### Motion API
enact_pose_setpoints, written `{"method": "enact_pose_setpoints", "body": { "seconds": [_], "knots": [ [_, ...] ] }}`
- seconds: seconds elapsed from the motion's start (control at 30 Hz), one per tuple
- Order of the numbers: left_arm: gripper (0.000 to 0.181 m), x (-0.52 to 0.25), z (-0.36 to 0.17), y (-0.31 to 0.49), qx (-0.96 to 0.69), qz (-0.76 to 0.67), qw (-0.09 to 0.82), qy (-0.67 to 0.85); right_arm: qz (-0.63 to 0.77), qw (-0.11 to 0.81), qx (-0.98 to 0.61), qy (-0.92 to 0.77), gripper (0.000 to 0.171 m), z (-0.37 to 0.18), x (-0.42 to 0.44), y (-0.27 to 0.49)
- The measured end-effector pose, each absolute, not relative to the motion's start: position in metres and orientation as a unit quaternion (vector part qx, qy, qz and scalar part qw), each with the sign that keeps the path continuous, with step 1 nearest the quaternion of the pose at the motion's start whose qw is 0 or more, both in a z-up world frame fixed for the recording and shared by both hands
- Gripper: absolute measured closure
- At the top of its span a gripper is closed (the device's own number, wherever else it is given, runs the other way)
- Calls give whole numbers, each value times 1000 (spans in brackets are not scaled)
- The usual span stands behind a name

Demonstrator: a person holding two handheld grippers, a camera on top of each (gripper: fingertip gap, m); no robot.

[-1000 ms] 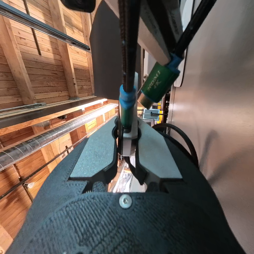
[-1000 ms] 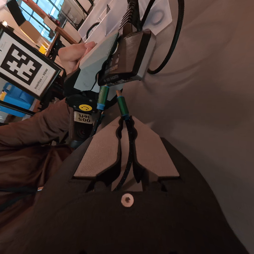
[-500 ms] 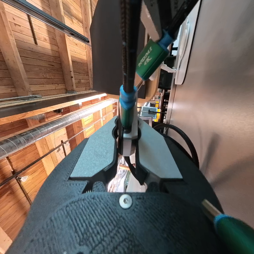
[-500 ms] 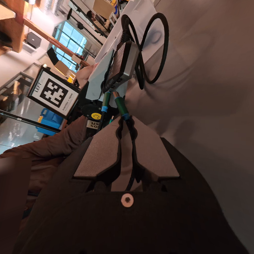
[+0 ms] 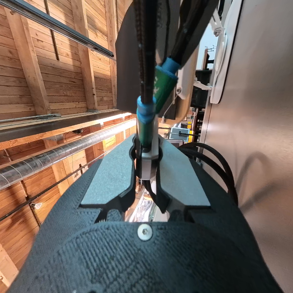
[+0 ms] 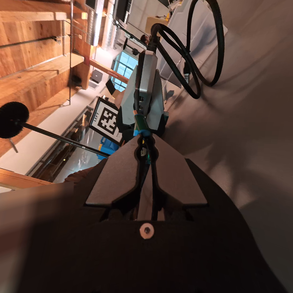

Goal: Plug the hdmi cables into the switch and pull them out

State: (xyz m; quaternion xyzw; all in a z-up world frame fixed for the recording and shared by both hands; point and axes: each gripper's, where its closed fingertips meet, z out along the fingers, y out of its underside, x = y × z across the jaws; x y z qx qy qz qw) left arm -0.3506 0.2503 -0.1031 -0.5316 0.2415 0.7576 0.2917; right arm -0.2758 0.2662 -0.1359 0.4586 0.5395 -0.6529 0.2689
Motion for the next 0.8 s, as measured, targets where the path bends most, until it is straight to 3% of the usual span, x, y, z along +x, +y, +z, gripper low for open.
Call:
{"method": "enact_pose_setpoints", "body": {
  "seconds": [0.33,0.8],
  "knots": [
    [162,-356,-108,248,-544,753,284,239,-638,186,473,578,166,-142,-285,270],
    [162,-358,-105,246,-544,755,287,228,-664,200,471,544,166,-135,-288,276]
  ]
}}
